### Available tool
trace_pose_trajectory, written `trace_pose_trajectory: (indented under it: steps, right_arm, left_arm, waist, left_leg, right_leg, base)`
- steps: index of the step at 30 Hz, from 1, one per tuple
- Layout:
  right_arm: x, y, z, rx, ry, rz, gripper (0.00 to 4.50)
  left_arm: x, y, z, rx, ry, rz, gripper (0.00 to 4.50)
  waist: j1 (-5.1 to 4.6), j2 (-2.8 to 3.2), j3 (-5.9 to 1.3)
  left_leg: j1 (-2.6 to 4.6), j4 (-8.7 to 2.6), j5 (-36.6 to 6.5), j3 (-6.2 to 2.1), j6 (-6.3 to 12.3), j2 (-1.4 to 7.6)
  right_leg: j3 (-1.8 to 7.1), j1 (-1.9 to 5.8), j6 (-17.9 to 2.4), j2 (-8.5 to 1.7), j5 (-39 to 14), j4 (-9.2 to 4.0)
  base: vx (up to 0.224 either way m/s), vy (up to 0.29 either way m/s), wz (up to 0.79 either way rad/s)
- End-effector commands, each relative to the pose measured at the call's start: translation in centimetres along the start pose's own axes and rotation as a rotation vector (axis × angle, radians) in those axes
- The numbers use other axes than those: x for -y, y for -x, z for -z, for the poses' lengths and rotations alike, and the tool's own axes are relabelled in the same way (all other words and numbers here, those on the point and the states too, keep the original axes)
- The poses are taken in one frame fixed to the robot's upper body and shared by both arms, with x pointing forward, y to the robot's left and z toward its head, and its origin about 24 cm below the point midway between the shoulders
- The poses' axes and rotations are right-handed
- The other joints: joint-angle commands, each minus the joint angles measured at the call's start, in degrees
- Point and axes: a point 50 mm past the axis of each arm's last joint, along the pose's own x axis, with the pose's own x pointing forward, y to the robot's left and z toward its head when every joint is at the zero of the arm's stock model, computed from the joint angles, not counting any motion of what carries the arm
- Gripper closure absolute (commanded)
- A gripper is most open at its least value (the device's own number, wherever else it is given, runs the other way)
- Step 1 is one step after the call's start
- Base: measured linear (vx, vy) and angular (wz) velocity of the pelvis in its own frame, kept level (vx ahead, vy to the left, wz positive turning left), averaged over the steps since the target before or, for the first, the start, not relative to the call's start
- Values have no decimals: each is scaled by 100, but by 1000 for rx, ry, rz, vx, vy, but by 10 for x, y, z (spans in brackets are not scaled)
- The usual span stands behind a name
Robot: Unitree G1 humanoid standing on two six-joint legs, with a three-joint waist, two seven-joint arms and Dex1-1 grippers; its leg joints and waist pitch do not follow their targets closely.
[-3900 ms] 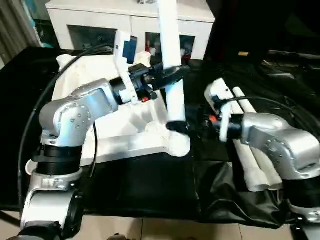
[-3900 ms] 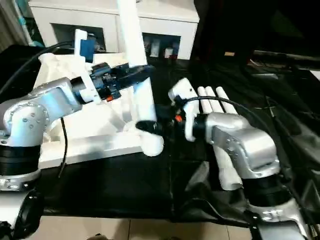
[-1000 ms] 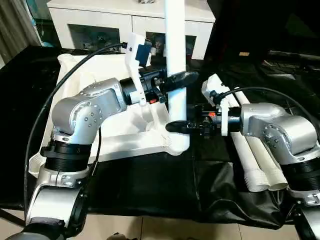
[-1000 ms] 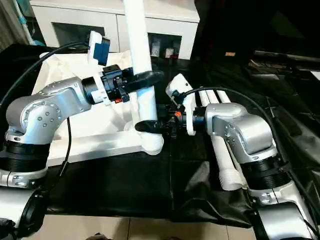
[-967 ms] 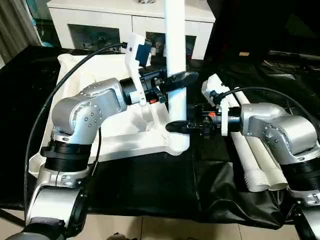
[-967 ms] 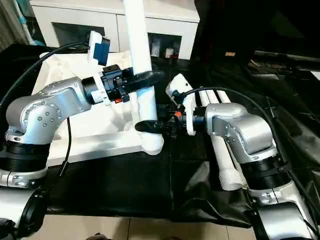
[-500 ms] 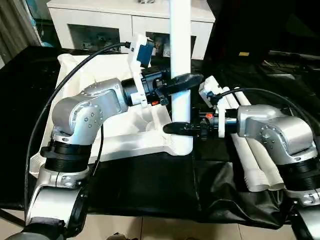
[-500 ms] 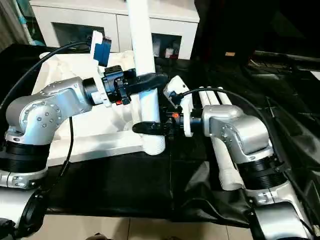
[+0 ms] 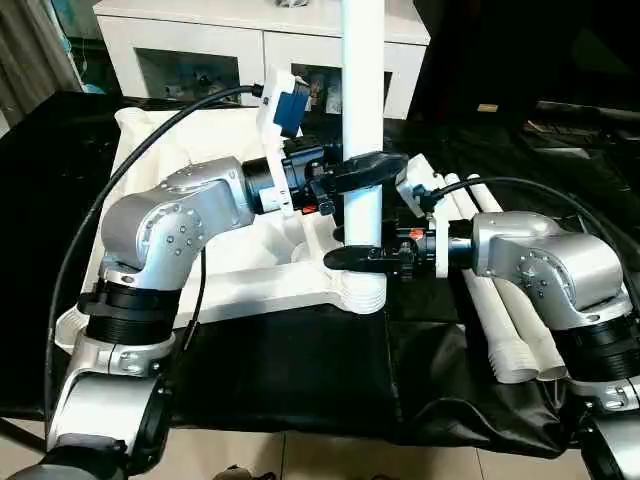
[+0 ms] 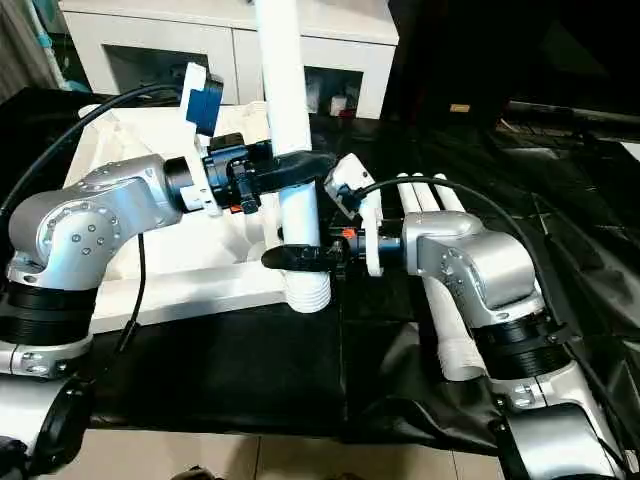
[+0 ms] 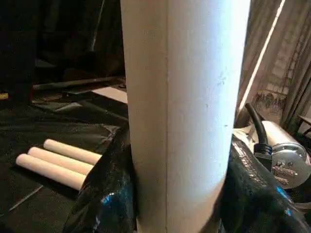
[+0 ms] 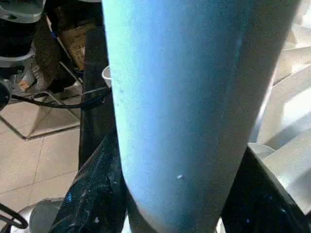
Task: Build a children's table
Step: Pick table leg, then insert table leg to table base
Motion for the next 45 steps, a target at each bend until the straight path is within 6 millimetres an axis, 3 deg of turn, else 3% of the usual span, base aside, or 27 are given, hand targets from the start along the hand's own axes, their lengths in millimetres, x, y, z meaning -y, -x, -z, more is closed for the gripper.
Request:
trace_pose_trajectory:
  steps: [1,12,13,18,21,22,23,25,27,28,29,30,32,33,34,35,36,37,38,39,41,42,43,44,45]
  right_arm:
    - [2,4,-3,-4,5,18,254]
    - [-2,1,1,17,-13,17,264]
    - [-2,1,1,17,-13,17,264]
    - [-3,1,3,73,-33,45,265]
    - [1,2,0,140,-50,97,265]
    - [2,2,-1,156,-56,109,265]
    - [6,4,-4,204,-71,162,265]
    - [7,4,-4,217,-75,177,265]
    - [11,6,-5,252,-70,239,265]
    - [11,6,-5,252,-70,239,265]
    - [16,8,-5,279,-61,327,265]
    - [20,10,-3,274,-40,395,265]
    - [25,14,0,279,-17,491,265]
    - [27,16,2,284,-16,531,265]
    - [28,17,3,289,-20,556,265]
    - [31,19,5,294,-27,582,265]
    - [31,19,5,294,-27,582,265]
    - [32,22,6,297,-35,599,265]
    - [35,26,9,282,-35,618,265]
    - [35,26,9,282,-35,618,265]
    - [35,27,11,271,-32,620,265]
    - [34,27,13,256,-25,612,265]
    - [29,26,16,234,-11,594,265]
    - [28,26,17,229,-7,587,265]
    - [25,26,18,226,-4,581,265]
  left_arm:
    - [7,-3,-3,-13,-31,36,266]
    - [4,-4,-1,9,0,0,266]
    - [4,-4,-1,9,0,0,210]
    - [5,-3,-10,194,43,3,173]
    - [3,-1,-25,429,65,-44,170]
    - [2,0,-27,473,84,-61,170]
    - [-3,5,-37,631,181,-67,170]
    - [-4,7,-40,685,214,-53,170]
    - [-7,15,-46,800,270,-51,170]
    - [-7,15,-46,800,270,-51,170]
    - [-12,26,-49,861,271,-100,170]
    - [-18,29,-43,776,199,-183,170]
    - [-26,31,-22,471,-50,-334,170]
    - [-31,31,-4,225,-240,-378,170]
    - [-33,34,15,25,-369,-372,170]
    - [-34,39,33,-112,-395,-315,170]
    - [-34,39,33,-112,-395,-315,170]
    - [-33,42,44,-170,-382,-265,170]
    - [-30,47,63,-280,-338,-170,170]
    - [-30,47,63,-281,-337,-169,170]
    - [-27,49,72,-312,-297,-106,170]
    - [-25,53,86,-378,-267,-59,170]
    - [-25,62,110,-506,-252,-12,170]
    - [-26,65,118,-552,-254,-8,170]
    - [-28,67,123,-566,-254,-19,170]
  waist:
    - [19,4,-470]
    - [19,33,-473]
    - [21,34,-473]
    - [24,41,-475]
    - [37,60,-475]
    - [36,40,-476]
    - [45,66,-478]
    - [46,55,-483]
    - [44,85,-476]
    - [40,57,-480]
    - [37,88,-481]
    - [28,75,-475]
    - [31,57,-478]
    - [12,80,-479]
    - [-4,114,-471]
    - [-4,200,-469]
    - [-21,175,-461]
    - [10,284,-490]
    - [2,339,-489]
    - [-2,301,-494]
    - [-3,300,-499]
    - [-3,317,-496]
    - [-9,402,-481]
    - [-43,345,-457]
    - [-41,337,-463]
  left_leg:
    - [-16,-378,-33,-82,160,311]
    - [-15,-379,-51,-86,120,313]
    - [-16,-376,-70,-85,113,309]
    - [-34,-375,-138,-89,109,307]
    - [-37,-376,-186,-99,93,309]
    - [-39,-371,-208,-95,81,309]
    - [-44,-371,-203,-101,72,303]
    - [-48,-361,-207,-99,63,295]
    - [-40,-366,-231,-96,74,284]
    - [-35,-368,-248,-91,87,277]
    - [-32,-372,-198,-95,92,285]
    - [-26,-388,-189,-98,82,297]
    - [11,-419,-122,-131,130,322]
    - [32,-431,-97,-133,146,338]
    - [45,-430,-141,-122,101,342]
    - [69,-441,-205,-118,10,335]
    - [65,-450,-245,-107,-37,322]
    - [90,-442,-260,-108,-185,326]
    - [89,-438,-291,-98,-275,323]
    - [61,-448,-277,-98,-284,317]
    - [15,-432,-202,-84,-273,299]
    - [11,-429,-242,-86,-263,295]
    - [14,-432,-406,-92,-240,286]
    - [-1,-451,-592,-83,-207,282]
    - [0,-450,-613,-86,-187,280]
  right_leg:
    - [316,406,-1392,-479,-384,-319]
    - [316,414,-1436,-479,-271,-313]
    - [316,415,-1449,-477,-257,-317]
    - [311,431,-1533,-484,-206,-332]
    - [311,438,-1483,-489,-313,-352]
    - [309,444,-1513,-495,-316,-358]
    - [304,448,-1508,-492,-341,-348]
    - [299,444,-1550,-490,-320,-362]
    - [292,429,-1489,-470,-373,-374]
    - [287,434,-1448,-456,-402,-381]
    - [289,415,-1380,-452,-382,-383]
    - [283,406,-1318,-452,-426,-396]
    - [276,379,-949,-454,-651,-411]
    - [279,347,-717,-456,-848,-424]
    - [287,332,-607,-445,-960,-408]
    - [292,305,-512,-447,-1071,-391]
    - [289,309,-540,-448,-1088,-419]
    - [281,308,-733,-461,-861,-366]
    - [272,293,-939,-440,-527,-353]
    - [270,330,-1015,-429,-354,-336]
    - [279,380,-1275,-443,163,-277]
    - [280,387,-1314,-449,160,-278]
    - [277,385,-1305,-453,-18,-324]
    - [288,412,-1230,-443,-262,-350]
    - [290,422,-1181,-448,-384,-367]
  base:
    - [0,0,0]
    - [0,0,0]
    - [0,0,0]
    - [0,0,0]
    - [0,0,0]
    - [0,0,0]
    - [0,0,0]
    - [0,0,0]
    - [0,0,0]
    - [0,0,0]
    - [0,0,0]
    - [0,0,0]
    - [0,0,0]
    - [0,0,0]
    - [0,0,0]
    - [0,0,0]
    - [0,0,0]
    - [0,0,0]
    - [0,0,0]
    - [0,0,0]
    - [0,0,0]
    - [0,0,0]
    - [0,0,0]
    - [0,0,0]
    - [0,0,0]
